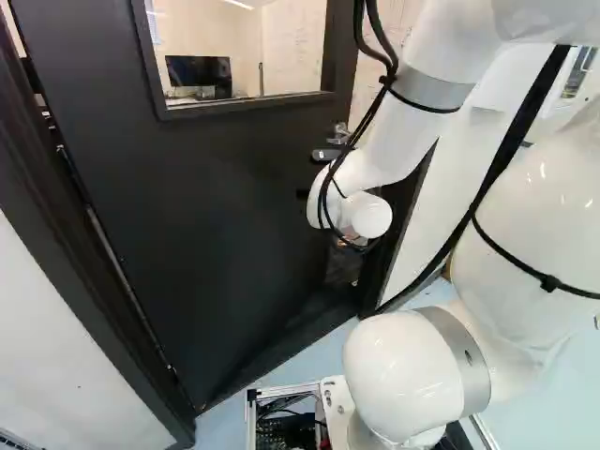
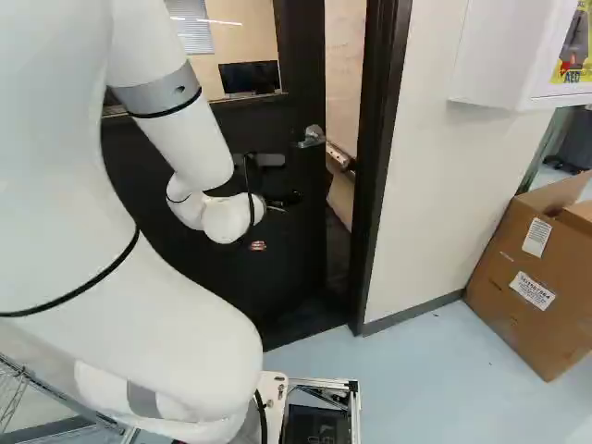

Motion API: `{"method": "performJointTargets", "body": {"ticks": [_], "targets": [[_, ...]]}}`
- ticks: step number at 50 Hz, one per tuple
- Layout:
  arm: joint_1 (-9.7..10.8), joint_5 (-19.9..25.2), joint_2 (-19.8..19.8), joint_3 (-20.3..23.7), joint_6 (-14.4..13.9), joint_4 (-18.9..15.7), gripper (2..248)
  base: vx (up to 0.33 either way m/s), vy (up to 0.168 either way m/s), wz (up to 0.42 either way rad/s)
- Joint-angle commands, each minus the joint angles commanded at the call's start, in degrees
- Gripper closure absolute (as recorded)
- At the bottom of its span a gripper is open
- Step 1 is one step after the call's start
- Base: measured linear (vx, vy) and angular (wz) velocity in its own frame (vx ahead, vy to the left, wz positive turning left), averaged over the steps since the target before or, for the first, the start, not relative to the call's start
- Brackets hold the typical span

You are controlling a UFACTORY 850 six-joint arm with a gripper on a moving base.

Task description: Open the door and move inside

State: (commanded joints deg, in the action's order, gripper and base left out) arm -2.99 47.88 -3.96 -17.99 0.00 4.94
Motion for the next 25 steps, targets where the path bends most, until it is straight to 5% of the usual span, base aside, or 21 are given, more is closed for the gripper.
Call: {"method": "performJointTargets", "body": {"ticks": [25], "targets": [[-3.0, 0.0, 2.6, -2.6, 0.0, 4.4, 3, 0.0, 0.0, 0.0]]}}
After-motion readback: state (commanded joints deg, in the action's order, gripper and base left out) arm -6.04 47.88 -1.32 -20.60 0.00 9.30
